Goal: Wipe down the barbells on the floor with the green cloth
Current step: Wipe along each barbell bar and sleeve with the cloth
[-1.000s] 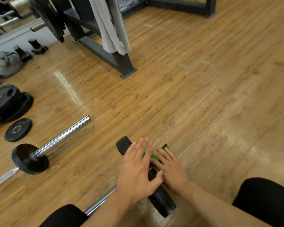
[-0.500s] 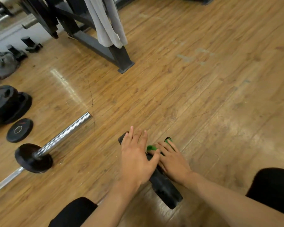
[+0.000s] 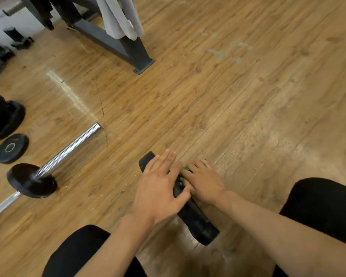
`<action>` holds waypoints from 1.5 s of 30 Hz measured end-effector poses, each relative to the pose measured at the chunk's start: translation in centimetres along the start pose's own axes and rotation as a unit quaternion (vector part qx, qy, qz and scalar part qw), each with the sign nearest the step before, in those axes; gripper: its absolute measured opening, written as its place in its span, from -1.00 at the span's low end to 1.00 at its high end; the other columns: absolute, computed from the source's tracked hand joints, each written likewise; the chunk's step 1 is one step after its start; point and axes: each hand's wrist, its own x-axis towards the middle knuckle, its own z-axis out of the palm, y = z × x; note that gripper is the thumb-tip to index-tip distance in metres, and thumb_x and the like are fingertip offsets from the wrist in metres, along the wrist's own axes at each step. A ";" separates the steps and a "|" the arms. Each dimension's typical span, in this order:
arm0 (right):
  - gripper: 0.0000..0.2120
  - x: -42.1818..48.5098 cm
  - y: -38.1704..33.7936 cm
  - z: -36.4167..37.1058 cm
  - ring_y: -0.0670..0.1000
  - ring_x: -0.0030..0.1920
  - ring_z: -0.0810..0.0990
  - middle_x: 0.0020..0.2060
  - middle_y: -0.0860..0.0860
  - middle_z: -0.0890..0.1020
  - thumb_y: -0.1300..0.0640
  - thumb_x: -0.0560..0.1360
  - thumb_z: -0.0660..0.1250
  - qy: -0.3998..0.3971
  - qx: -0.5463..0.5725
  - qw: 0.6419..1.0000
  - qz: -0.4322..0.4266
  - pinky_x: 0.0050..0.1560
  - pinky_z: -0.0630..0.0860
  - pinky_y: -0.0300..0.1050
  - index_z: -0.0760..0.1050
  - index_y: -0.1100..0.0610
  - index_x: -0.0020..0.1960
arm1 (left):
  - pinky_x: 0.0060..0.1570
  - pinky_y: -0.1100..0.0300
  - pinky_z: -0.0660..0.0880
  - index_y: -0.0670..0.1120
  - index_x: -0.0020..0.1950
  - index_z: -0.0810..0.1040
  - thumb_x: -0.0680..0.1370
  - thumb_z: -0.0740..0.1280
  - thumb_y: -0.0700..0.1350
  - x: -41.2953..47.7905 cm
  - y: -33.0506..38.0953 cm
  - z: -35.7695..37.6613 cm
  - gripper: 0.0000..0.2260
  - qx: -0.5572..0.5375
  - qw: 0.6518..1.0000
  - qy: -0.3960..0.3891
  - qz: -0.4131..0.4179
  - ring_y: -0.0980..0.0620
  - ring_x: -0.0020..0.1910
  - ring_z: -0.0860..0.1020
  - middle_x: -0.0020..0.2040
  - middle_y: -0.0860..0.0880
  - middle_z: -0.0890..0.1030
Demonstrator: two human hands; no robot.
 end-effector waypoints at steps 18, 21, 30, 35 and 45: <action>-0.66 -5.1 0.8 2.5 0.18 0.28 0.54 0.21 0.11 0.63 0.04 0.63 0.24 0.139 0.001 0.990 -0.018 0.38 0.40 0.20 0.58 0.08 0.35 | 0.56 0.00 0.14 -0.10 0.56 0.44 0.54 0.26 0.21 -3.1 5.2 1.1 -0.35 -0.036 0.997 0.062 -0.013 -0.15 0.61 0.26 0.68 -0.13 0.21; -0.83 -2.5 0.0 1.6 0.20 -0.11 0.60 -0.19 0.09 0.63 0.04 0.58 0.29 0.154 -0.012 0.988 0.018 -0.01 0.41 0.08 0.61 0.10 -0.02 | 0.56 -0.15 0.22 -0.16 0.56 0.45 0.56 0.23 0.23 -2.7 3.6 1.1 -0.33 -0.065 0.994 0.066 -0.062 -0.14 0.64 0.22 0.64 -0.16 0.30; -0.68 -2.1 -0.9 -1.7 0.19 -0.03 0.66 -0.11 0.09 0.69 -0.04 0.64 0.14 -0.049 -0.032 0.997 0.048 -0.04 0.38 0.01 0.58 0.08 -0.09 | 0.61 -0.01 -0.02 -0.20 0.60 0.38 0.54 0.23 0.31 -4.2 7.1 0.9 -0.22 -0.024 0.998 0.021 -0.059 -0.12 0.66 0.13 0.65 -0.17 0.27; -0.67 -7.0 -0.8 -0.7 0.19 0.20 0.58 0.10 0.09 0.65 -0.04 0.65 0.12 -0.037 -0.021 0.998 0.043 0.29 0.40 0.17 0.58 0.07 0.21 | 0.55 0.03 0.10 -0.06 0.65 0.30 0.55 0.13 0.39 -4.4 5.8 -0.1 -0.22 -0.012 0.998 -0.022 -0.057 -0.06 0.65 0.16 0.70 -0.07 0.14; -0.74 -7.2 -1.1 -0.3 0.16 0.02 0.59 -0.08 0.05 0.63 -0.01 0.66 0.16 -0.035 -0.025 0.993 0.106 0.17 0.46 0.11 0.59 0.07 0.06 | 0.63 -0.04 0.00 -0.10 0.65 0.30 0.56 0.10 0.35 -3.0 6.1 1.1 -0.22 -0.076 0.992 -0.010 -0.103 -0.07 0.69 0.06 0.68 -0.09 0.21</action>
